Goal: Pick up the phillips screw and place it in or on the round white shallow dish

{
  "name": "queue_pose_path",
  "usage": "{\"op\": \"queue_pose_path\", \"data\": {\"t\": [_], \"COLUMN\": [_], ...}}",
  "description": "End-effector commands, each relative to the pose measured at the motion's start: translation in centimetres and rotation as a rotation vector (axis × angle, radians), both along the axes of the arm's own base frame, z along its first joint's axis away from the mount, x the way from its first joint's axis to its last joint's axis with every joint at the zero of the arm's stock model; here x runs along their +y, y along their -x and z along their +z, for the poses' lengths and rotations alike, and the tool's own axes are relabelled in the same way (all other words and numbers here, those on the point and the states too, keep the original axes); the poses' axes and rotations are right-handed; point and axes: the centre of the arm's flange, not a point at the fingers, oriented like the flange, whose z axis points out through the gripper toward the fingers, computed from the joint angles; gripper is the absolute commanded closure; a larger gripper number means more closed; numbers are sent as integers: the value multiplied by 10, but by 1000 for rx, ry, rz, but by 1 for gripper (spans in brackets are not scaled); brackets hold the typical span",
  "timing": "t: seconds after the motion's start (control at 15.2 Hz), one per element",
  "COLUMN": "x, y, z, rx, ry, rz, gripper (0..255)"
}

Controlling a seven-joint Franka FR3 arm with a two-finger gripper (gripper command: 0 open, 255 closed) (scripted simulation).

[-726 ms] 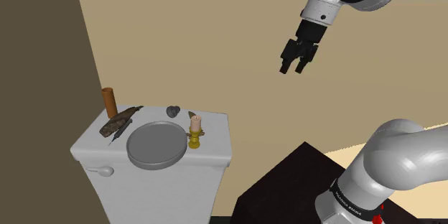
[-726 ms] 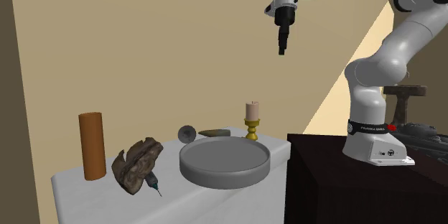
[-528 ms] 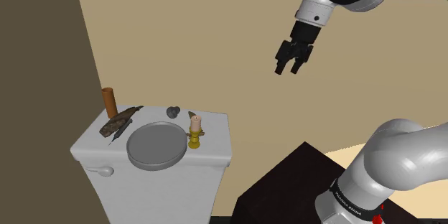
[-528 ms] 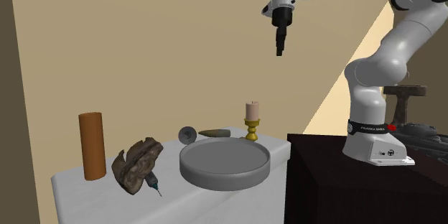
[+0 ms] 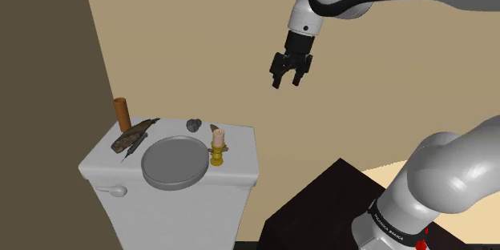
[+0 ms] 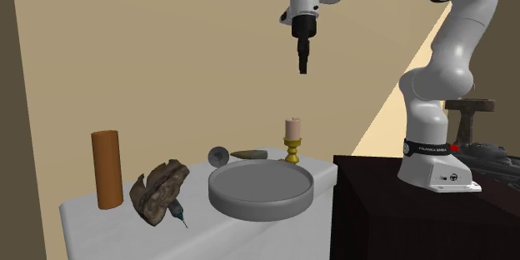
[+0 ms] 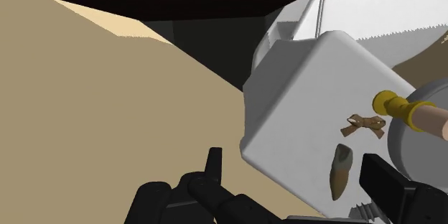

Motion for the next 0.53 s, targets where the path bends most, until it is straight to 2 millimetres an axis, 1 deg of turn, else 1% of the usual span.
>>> {"op": "queue_pose_path", "data": {"t": [0.0, 0.46], "x": [20, 82], "y": [-19, -87], "z": [-13, -54], "rx": [10, 46], "ry": [11, 54], "rz": [4, 20], "gripper": [0, 0]}}
